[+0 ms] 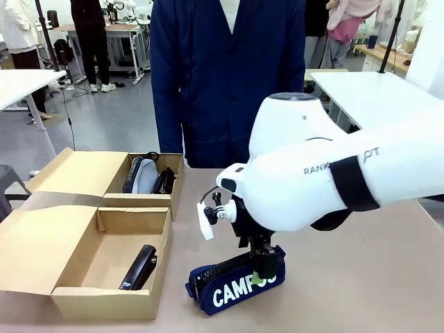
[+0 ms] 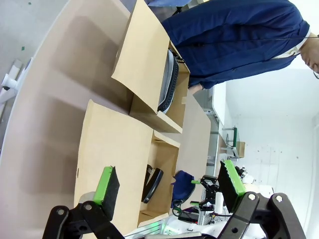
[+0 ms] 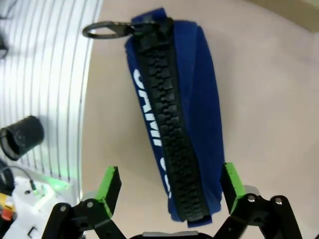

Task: Place items inside the box.
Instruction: Pick up a Pencil pouch or Stapler and place it inside the Mailer Box closest to the robot.

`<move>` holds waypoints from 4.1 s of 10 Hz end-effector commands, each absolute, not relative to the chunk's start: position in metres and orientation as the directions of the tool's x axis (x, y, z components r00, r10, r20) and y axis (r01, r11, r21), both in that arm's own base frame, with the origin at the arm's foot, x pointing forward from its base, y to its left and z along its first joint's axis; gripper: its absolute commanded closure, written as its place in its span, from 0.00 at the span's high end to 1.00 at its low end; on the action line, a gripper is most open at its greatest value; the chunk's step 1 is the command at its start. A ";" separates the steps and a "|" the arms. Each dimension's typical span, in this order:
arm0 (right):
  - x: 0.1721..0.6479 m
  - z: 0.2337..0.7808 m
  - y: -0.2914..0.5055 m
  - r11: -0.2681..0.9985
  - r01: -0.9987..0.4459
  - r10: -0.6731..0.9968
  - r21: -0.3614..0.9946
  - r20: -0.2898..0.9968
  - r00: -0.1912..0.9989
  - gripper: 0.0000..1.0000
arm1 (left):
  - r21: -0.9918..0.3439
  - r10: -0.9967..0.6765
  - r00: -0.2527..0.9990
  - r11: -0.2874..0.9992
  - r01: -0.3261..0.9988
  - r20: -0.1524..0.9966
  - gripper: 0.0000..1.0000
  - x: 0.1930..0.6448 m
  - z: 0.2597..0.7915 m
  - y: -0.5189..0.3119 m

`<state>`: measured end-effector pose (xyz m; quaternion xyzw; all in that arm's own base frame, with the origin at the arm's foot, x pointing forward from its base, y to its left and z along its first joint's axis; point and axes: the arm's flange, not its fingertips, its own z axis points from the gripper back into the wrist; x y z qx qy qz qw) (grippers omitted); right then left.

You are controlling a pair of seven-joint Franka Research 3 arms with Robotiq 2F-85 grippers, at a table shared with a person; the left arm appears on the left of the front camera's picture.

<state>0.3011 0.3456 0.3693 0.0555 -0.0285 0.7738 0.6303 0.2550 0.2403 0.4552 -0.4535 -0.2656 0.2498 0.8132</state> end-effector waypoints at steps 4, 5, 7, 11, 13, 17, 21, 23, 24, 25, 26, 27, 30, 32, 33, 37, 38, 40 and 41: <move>0.306 0.338 0.378 -0.173 -0.985 0.985 0.003 0.019 -0.173 1.00 | -0.878 0.643 0.731 0.459 -0.133 0.226 1.00 0.254 0.454 0.239; 0.305 0.337 0.379 -0.181 -0.984 0.983 0.004 0.019 -0.181 1.00 | -0.878 0.643 0.731 0.459 -0.133 0.226 1.00 0.254 0.454 0.239; 0.304 0.337 0.381 -0.180 -0.984 0.983 0.007 0.023 -0.180 1.00 | -0.878 0.643 0.731 0.459 -0.133 0.226 1.00 0.254 0.454 0.239; 0.302 0.337 0.381 -0.174 -0.984 0.985 0.034 0.025 -0.174 0.00 | -0.878 0.643 0.731 0.459 -0.133 0.226 1.00 0.254 0.454 0.239; 0.301 0.338 0.380 -0.173 -0.984 0.985 0.035 0.017 -0.173 0.00 | -0.878 0.643 0.731 0.459 -0.133 0.226 1.00 0.254 0.454 0.239; 0.298 0.349 0.374 -0.137 -0.987 0.990 0.078 0.040 -0.134 0.00 | -0.878 0.643 0.731 0.459 -0.133 0.226 1.00 0.254 0.454 0.239; 0.292 0.373 0.358 -0.053 -0.990 0.998 0.128 0.051 -0.047 0.00 | -0.878 0.643 0.731 0.459 -0.133 0.226 1.00 0.254 0.454 0.239; 0.281 0.425 0.318 0.210 -0.950 0.932 0.232 0.246 0.266 0.00 | -0.878 0.643 0.731 0.459 -0.133 0.226 1.00 0.254 0.454 0.239; 0.274 0.449 0.294 0.391 -0.883 0.807 0.261 0.365 0.465 0.00 | -0.878 0.643 0.731 0.459 -0.133 0.226 1.00 0.254 0.454 0.239; 0.262 0.464 0.278 0.540 -0.805 0.688 0.244 0.422 0.590 0.00 | -0.878 0.643 0.731 0.459 -0.133 0.226 1.00 0.254 0.454 0.239; 0.246 0.473 0.269 0.583 -0.762 0.614 0.283 0.460 0.641 0.00 | -0.878 0.643 0.731 0.459 -0.133 0.226 1.00 0.254 0.454 0.239; 0.232 0.476 0.267 0.539 -0.790 0.641 0.292 0.466 0.610 0.00 | -0.878 0.643 0.731 0.459 -0.133 0.226 1.00 0.254 0.454 0.239; 0.261 0.487 0.263 0.458 -0.826 0.720 0.329 0.408 0.562 0.00 | -0.878 0.643 0.731 0.459 -0.133 0.226 1.00 0.254 0.454 0.239; 0.261 0.487 0.263 0.458 -0.826 0.720 0.329 0.408 0.562 0.00 | -0.878 0.643 0.731 0.459 -0.133 0.226 1.00 0.254 0.454 0.239; 0.261 0.487 0.263 0.458 -0.826 0.720 0.329 0.408 0.562 0.00 | -0.878 0.643 0.731 0.459 -0.133 0.226 1.00 0.254 0.454 0.239; 0.276 0.467 0.316 0.567 -0.716 0.690 0.406 0.240 0.683 0.07 | -0.878 0.643 0.731 0.459 -0.133 0.226 1.00 0.254 0.454 0.239; 0.263 0.480 0.345 0.353 -0.802 0.780 0.481 0.322 0.536 0.07 | -0.878 0.643 0.731 0.459 -0.133 0.226 1.00 0.254 0.454 0.239; 0.270 0.471 0.411 0.578 -0.683 0.708 0.447 0.142 0.692 0.07 | -0.878 0.643 0.731 0.459 -0.133 0.226 1.00 0.254 0.454 0.239; 0.270 0.465 0.438 0.616 -0.610 0.614 0.499 0.180 0.768 0.07 | -0.878 0.643 0.731 0.459 -0.133 0.226 1.00 0.254 0.454 0.239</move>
